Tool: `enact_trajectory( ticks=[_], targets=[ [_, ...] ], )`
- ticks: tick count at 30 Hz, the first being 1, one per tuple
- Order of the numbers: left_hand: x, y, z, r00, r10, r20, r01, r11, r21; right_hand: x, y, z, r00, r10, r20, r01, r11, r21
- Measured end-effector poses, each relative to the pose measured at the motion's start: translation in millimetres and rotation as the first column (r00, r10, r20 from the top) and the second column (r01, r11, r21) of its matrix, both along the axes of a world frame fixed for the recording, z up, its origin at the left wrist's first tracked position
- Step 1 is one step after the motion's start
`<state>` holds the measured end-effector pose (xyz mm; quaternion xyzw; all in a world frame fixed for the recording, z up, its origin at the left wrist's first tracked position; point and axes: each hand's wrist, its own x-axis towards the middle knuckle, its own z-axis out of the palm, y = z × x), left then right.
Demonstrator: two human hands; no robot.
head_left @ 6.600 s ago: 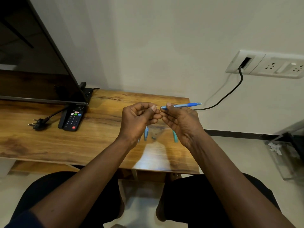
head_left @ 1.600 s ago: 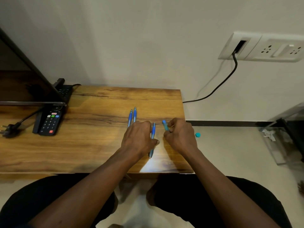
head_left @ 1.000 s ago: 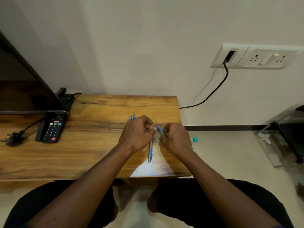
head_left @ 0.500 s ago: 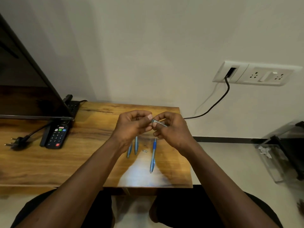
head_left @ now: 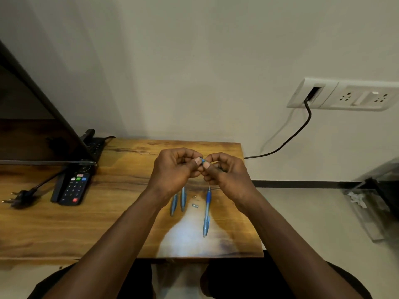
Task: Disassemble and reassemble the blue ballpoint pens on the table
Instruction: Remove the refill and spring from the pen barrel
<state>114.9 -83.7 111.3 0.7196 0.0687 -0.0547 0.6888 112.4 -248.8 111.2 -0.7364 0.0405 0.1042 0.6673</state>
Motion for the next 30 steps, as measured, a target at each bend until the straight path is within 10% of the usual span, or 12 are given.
enact_trajectory(
  ticks=[7,15,21,30],
  targets=[
    [0.7,-7.1,4.6,0.998,0.043,-0.044,-0.050,0.984,-0.171,1.7,-9.0,2.9,0.999,-0.026,-0.043,0.029,0.998,0.064],
    [9.5,-26.1,-12.0,0.999,-0.021,-0.041,0.027,0.986,0.162,2.6,-35.6,2.4,0.959,-0.222,-0.174,0.238,0.968,0.075],
    [16.8,-51.5,-34.0,0.983,-0.179,-0.040,0.158,0.719,0.677,1.9,-48.4,-6.6,0.937,-0.288,-0.198,0.307,0.949,0.073],
    [18.0,-73.8,-51.0,0.966,-0.231,-0.112,0.215,0.485,0.848,0.0,-62.0,-16.9,0.927,-0.262,-0.268,0.296,0.950,0.097]
  ],
)
